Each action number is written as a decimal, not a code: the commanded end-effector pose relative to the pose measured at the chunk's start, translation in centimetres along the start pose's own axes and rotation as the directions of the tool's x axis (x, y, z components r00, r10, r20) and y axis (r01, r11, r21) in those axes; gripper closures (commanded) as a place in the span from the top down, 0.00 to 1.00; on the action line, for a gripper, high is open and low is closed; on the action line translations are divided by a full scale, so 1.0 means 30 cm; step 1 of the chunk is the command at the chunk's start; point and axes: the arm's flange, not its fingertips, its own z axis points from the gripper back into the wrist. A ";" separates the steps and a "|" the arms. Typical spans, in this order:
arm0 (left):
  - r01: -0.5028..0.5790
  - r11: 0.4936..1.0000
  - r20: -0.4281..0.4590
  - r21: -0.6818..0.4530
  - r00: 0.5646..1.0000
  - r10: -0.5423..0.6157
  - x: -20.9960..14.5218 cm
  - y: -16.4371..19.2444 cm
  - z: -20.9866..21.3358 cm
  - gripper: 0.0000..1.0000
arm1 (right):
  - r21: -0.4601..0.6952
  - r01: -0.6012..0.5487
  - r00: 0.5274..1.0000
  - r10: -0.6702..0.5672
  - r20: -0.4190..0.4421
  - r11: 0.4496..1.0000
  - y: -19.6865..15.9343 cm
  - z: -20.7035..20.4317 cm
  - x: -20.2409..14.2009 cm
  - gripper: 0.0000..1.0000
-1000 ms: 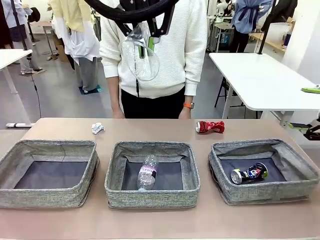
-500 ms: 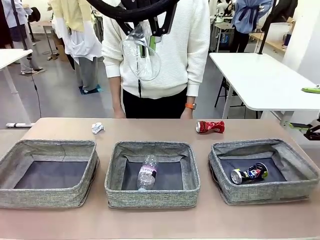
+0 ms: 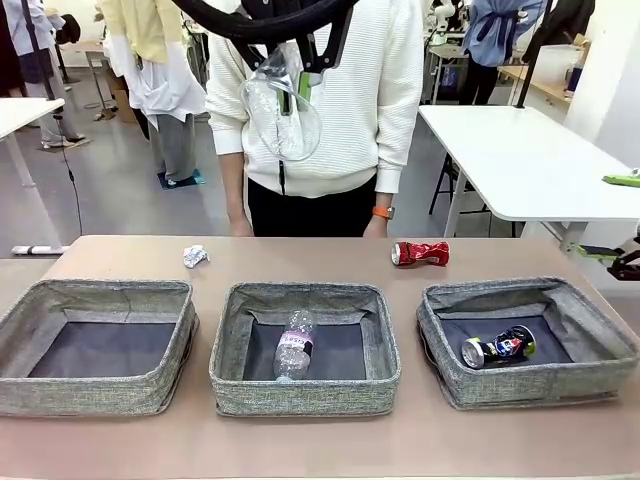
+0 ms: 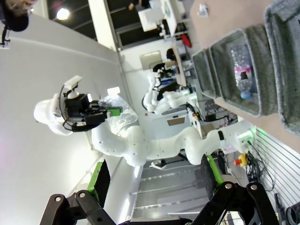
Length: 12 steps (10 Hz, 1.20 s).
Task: Sort the waste into the appropriate baskets.
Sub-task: Place the picked waste into the Fabric basket indicated by the person.
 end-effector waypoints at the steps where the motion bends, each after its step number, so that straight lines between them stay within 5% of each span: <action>1: 0.010 1.000 -0.004 0.003 1.000 -0.010 -0.015 0.010 -0.005 0.17 | 0.002 0.020 1.000 -0.020 -0.008 1.000 0.019 0.004 -0.004 1.00; 12: 0.010 1.000 -0.004 0.003 1.000 -0.010 -0.015 0.010 -0.005 0.17 | 0.002 0.020 1.000 -0.020 -0.008 1.000 0.019 0.004 -0.004 1.00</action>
